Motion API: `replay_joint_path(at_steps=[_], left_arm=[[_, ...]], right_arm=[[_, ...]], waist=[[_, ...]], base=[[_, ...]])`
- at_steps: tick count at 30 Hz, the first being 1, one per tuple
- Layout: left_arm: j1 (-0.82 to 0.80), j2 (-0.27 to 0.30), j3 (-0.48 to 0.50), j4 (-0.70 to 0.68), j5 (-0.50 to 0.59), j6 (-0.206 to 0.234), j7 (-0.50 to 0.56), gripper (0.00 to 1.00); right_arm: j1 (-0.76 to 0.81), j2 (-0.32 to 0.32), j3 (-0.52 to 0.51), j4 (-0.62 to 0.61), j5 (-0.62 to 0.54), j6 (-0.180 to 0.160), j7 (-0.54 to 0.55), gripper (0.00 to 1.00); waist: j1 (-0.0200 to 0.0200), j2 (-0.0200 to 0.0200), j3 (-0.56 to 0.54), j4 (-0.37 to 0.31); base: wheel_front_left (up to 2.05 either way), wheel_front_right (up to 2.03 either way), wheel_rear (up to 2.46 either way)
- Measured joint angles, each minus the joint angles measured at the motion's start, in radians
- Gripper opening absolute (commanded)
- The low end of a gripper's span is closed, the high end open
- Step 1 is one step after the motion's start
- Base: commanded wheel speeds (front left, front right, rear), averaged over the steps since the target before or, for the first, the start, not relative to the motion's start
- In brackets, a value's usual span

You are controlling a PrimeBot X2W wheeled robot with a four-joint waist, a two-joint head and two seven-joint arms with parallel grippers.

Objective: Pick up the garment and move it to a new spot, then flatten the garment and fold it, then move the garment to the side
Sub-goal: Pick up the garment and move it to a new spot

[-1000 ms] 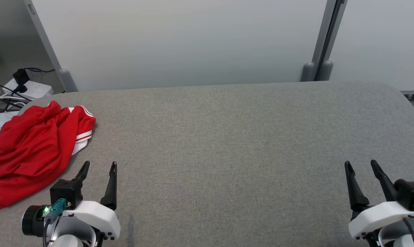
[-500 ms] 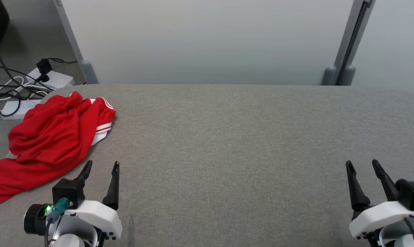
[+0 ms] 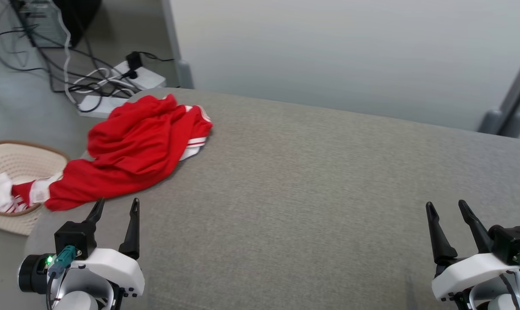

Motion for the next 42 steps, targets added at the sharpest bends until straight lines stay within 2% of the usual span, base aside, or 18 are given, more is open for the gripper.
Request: replay_joint_path(at_steps=[8, 15, 42], left_arm=[[0.001, 0.009, 0.007, -0.013, -0.014, 0.007, 0.008, 1.0], [0.003, 0.023, 0.007, -0.022, -0.016, 0.007, 0.01, 1.0], [-0.001, 0.036, -0.015, -0.045, -0.028, 0.009, 0.015, 1.0]], right_arm=[[0.0, 0.016, 0.013, -0.004, 0.0, 0.0, -0.004, 1.0], [0.0, 0.025, 0.015, -0.005, 0.0, 0.0, -0.009, 1.0], [0.0, 0.022, 0.018, -0.004, 0.0, 0.0, -0.014, 1.0]], waist=[[0.0, 0.0, -0.004, 0.114], [0.0, 0.0, -0.003, 0.174], [0.0, 0.0, 0.006, 0.19]], base=[[0.0, 0.0, 0.0], [0.0, 0.0, 0.0], [0.0, 0.0, 0.0]])
